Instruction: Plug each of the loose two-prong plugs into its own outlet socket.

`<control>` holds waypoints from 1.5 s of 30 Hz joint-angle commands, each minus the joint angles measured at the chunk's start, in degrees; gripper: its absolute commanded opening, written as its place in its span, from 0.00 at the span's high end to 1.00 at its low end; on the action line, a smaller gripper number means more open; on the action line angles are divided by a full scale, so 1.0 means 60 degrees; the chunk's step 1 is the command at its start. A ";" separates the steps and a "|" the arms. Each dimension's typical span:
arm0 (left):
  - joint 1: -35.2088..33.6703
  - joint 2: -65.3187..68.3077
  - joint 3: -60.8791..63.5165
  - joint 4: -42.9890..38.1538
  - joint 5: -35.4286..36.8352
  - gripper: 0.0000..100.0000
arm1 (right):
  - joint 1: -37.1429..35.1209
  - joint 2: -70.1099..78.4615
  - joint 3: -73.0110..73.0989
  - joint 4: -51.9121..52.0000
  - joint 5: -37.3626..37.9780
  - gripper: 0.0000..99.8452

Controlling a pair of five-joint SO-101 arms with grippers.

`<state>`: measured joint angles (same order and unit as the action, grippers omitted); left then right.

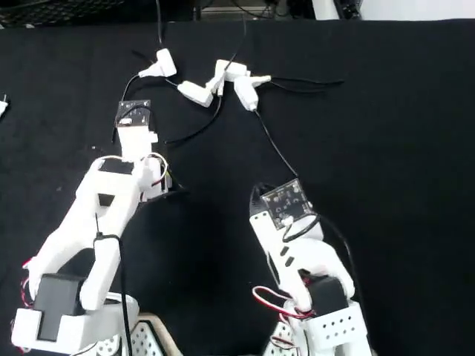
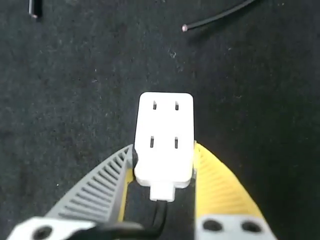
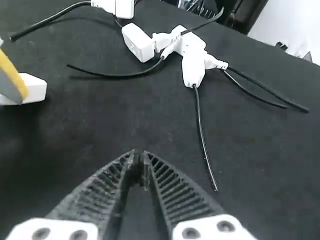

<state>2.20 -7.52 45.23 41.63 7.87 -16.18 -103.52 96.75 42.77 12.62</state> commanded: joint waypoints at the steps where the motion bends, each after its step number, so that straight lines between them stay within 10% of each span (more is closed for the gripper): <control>1: -0.0081 -0.0015 0.0154 0.0073 -0.0029 0.97 | -0.0147 -0.0168 -0.0007 0.0059 -0.0044 0.98; 12: -0.0256 -0.0015 -0.1223 0.2681 0.0044 0.61 | -0.0147 -0.0139 -0.0007 0.0190 -0.0029 0.98; 28: -0.3289 -0.0015 -0.5033 0.6447 -0.0044 0.59 | -0.0161 -0.0139 -0.0007 0.0190 -0.0029 0.98; 45: -0.6073 0.0322 -0.4755 0.3106 -0.0484 0.59 | -0.0205 0.0227 -0.0007 -0.0132 -0.0015 0.98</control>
<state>-33.76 -6.37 18.42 64.31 7.69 -16.26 -103.25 96.75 43.82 12.62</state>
